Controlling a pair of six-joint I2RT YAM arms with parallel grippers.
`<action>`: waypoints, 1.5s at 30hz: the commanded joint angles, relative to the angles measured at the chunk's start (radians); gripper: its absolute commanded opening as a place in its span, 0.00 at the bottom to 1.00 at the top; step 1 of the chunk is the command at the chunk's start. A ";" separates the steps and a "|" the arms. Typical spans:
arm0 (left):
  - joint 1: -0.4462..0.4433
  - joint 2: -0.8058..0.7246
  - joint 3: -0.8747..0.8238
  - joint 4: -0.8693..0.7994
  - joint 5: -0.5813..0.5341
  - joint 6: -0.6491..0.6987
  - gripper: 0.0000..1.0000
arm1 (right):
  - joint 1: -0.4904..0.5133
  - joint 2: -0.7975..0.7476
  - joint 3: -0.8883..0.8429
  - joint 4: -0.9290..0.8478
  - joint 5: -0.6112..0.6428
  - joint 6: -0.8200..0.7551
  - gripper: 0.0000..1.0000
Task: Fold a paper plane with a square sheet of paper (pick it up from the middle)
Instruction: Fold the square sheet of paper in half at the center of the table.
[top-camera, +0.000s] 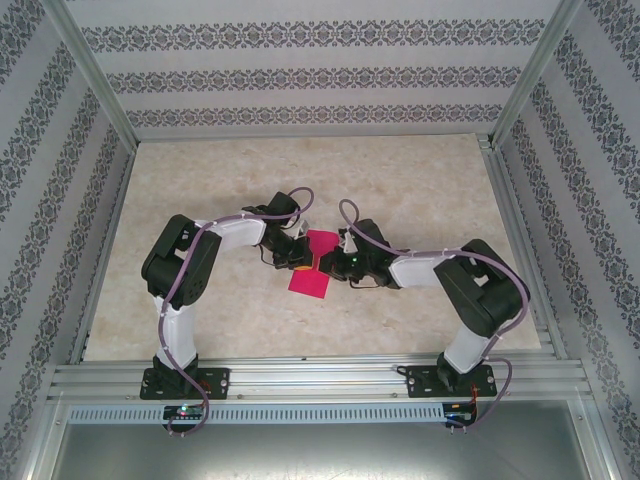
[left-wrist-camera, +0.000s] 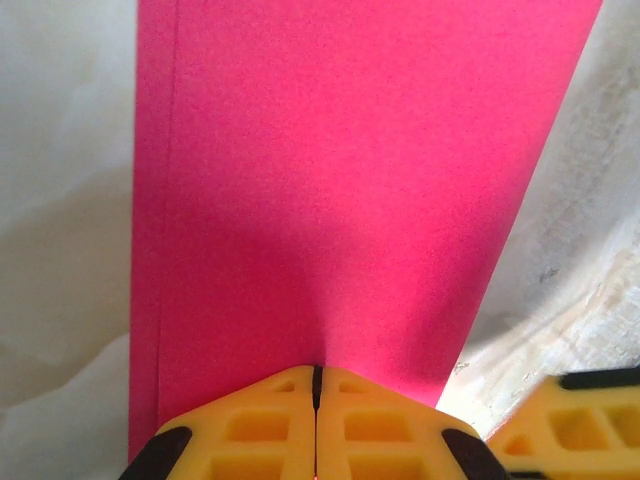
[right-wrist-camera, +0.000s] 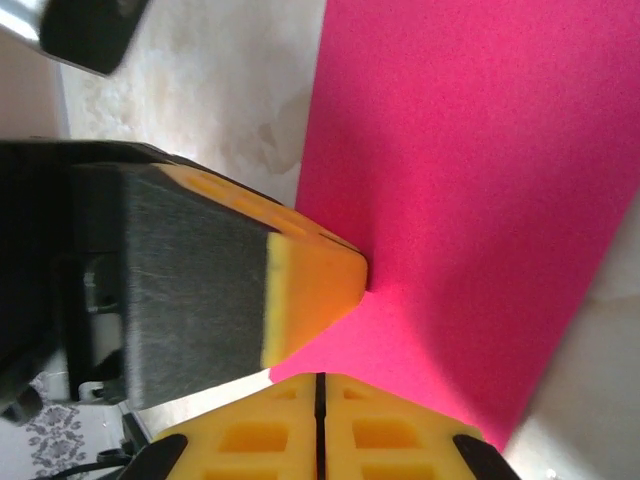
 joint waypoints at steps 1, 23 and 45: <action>-0.008 0.020 -0.004 -0.039 -0.069 0.016 0.08 | -0.004 0.054 0.023 0.006 -0.013 -0.037 0.08; -0.008 0.007 -0.003 -0.056 -0.086 0.023 0.08 | -0.070 0.084 0.122 -0.054 -0.021 -0.088 0.08; -0.007 0.000 0.010 -0.073 -0.095 0.024 0.08 | -0.146 0.064 0.196 -0.160 -0.036 -0.138 0.08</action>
